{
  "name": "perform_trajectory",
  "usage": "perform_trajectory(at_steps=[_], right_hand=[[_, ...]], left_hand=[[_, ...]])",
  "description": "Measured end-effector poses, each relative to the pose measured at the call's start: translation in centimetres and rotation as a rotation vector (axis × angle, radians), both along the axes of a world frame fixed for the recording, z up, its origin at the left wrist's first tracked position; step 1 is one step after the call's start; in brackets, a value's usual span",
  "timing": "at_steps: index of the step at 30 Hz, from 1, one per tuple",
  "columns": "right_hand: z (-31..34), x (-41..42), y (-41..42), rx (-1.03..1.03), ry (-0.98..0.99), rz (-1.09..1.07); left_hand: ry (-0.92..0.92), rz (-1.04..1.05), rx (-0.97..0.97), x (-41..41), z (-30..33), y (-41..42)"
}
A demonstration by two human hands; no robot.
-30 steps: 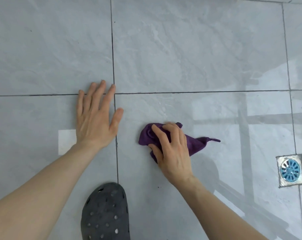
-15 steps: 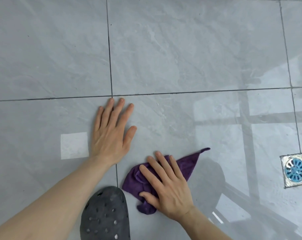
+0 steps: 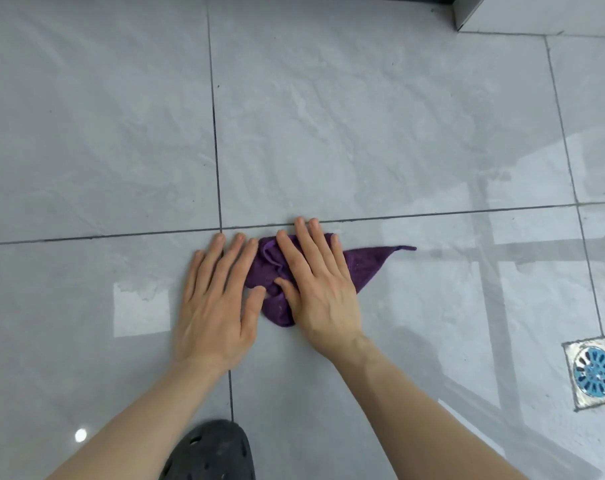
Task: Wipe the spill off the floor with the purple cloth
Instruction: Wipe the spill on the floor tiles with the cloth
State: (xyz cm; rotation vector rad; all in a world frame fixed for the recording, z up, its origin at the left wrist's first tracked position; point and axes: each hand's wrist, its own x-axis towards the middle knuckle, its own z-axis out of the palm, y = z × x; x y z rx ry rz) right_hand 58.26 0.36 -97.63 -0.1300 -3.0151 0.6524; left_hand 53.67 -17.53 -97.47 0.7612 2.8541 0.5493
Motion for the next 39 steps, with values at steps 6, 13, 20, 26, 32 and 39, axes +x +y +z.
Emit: perform_trajectory(at_steps=[6,13,20,26,32,39], right_hand=[[3.0,-12.0,2.3,0.065,0.086,0.095],[3.0,-7.9,3.0,0.024,-0.005,0.002],[4.8,-2.3,4.5,-0.012,-0.153,-0.16],[5.0,-2.8,4.1,-0.043,-0.225,-0.18],[5.7,-4.7,4.6,0.002,-0.241,-0.195],[5.8,-5.9,3.8,0.015,-0.165,-0.195]], left_hand=[[0.014,0.121,0.151,-4.7,2.2,2.5],[-0.044,0.178,0.15,-4.1,4.1,4.3],[-0.148,-0.053,0.157,-5.0,5.1,4.2],[-0.149,-0.22,-0.006,-6.8,5.1,4.7],[-0.094,-0.218,-0.137,-8.0,5.6,5.4],[-0.063,-0.099,-0.157,-8.3,5.5,6.8]])
